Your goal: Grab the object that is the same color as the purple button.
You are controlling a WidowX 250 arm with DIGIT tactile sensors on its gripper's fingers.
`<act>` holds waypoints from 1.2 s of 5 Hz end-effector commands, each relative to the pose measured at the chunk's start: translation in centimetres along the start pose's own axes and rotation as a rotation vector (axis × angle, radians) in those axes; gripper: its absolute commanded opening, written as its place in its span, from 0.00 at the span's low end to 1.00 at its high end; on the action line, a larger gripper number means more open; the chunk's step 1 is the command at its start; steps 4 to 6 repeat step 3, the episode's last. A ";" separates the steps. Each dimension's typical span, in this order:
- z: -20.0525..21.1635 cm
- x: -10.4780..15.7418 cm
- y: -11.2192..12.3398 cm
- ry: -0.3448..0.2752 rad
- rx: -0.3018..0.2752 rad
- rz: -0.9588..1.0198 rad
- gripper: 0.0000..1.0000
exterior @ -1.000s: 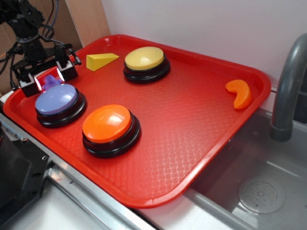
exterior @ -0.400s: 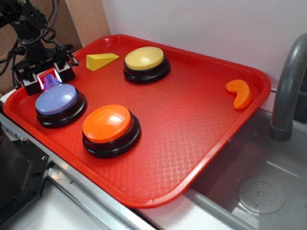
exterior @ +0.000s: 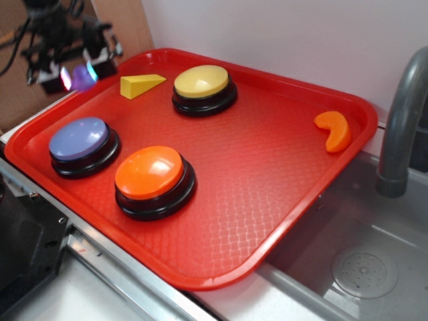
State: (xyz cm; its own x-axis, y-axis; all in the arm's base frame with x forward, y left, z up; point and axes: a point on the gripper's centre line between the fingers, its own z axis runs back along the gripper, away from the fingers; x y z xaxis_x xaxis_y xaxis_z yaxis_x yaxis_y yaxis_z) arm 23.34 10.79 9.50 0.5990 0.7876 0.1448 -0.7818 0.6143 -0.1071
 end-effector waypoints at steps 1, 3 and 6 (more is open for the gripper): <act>5.6 -5.0 -5.7 0.015 -0.092 -0.442 0.00; 5.2 -6.9 -6.1 0.175 -0.109 -0.665 0.00; 5.2 -6.9 -6.1 0.175 -0.109 -0.665 0.00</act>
